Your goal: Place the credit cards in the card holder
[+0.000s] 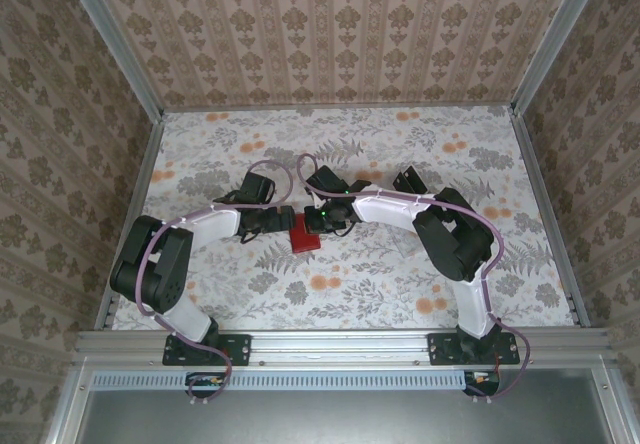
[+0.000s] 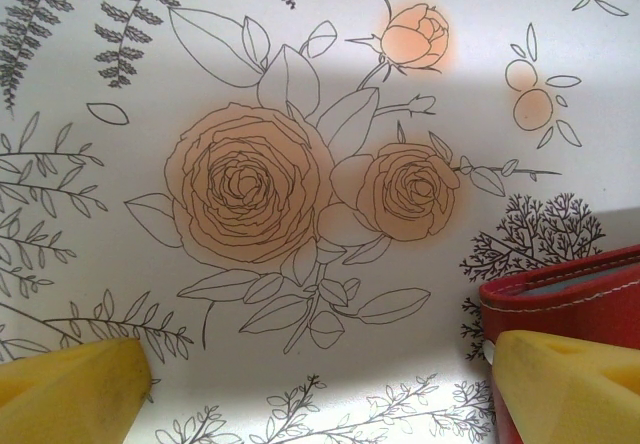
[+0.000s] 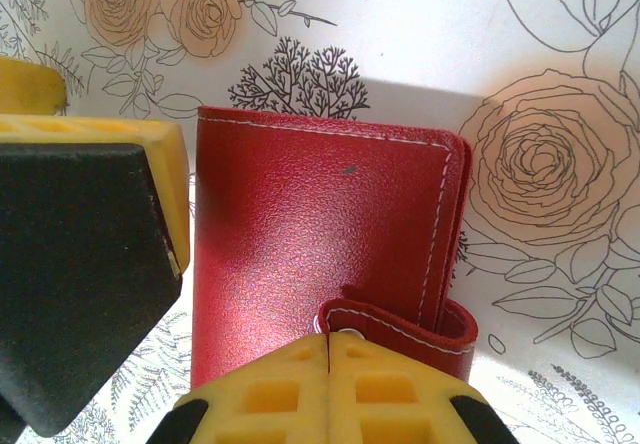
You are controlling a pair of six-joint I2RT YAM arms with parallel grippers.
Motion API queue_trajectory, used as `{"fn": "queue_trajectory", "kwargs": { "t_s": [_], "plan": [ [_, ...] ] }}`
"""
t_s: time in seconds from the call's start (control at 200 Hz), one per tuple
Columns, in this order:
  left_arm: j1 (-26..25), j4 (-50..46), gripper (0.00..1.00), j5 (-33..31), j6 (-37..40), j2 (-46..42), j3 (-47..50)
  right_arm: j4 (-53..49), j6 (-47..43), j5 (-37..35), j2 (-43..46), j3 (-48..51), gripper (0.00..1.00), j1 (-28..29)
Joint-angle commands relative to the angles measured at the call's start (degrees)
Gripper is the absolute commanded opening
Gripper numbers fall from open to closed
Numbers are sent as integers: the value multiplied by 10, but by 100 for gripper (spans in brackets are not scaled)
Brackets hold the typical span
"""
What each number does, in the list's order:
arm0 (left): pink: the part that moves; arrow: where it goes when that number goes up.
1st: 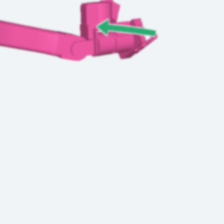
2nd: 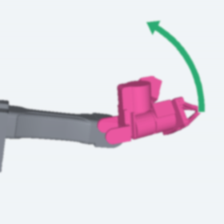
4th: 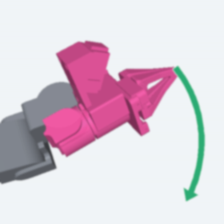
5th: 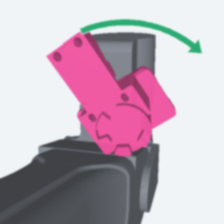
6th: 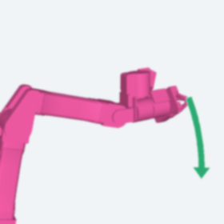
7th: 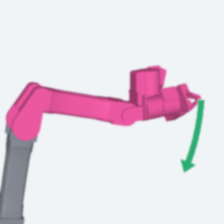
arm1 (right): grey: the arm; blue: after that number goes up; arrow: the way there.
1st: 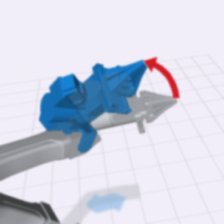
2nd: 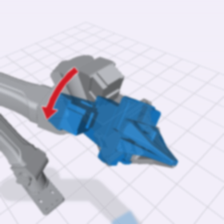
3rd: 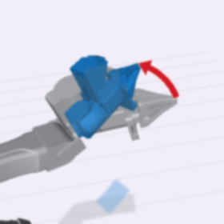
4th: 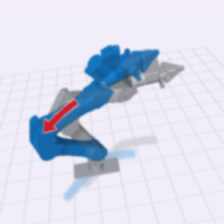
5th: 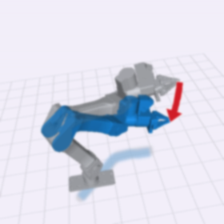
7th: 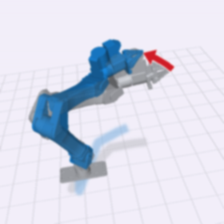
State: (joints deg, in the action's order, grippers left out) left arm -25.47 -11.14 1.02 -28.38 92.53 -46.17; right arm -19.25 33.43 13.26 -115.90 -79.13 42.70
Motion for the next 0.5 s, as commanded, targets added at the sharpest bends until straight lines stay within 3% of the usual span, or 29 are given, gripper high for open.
{"fn": "queue_trajectory", "kwargs": {
  "t_s": [0.0, 0.495],
  "plan": [
    [-2, 12, 100, 24, 5, 40, 19, 10, 9, 13, -2, -15, 0, 6],
    [-2, 17, 100, 24, 4, 44, 21, 12, 12, 8, -9, -19, 0, 9]
  ]
}}
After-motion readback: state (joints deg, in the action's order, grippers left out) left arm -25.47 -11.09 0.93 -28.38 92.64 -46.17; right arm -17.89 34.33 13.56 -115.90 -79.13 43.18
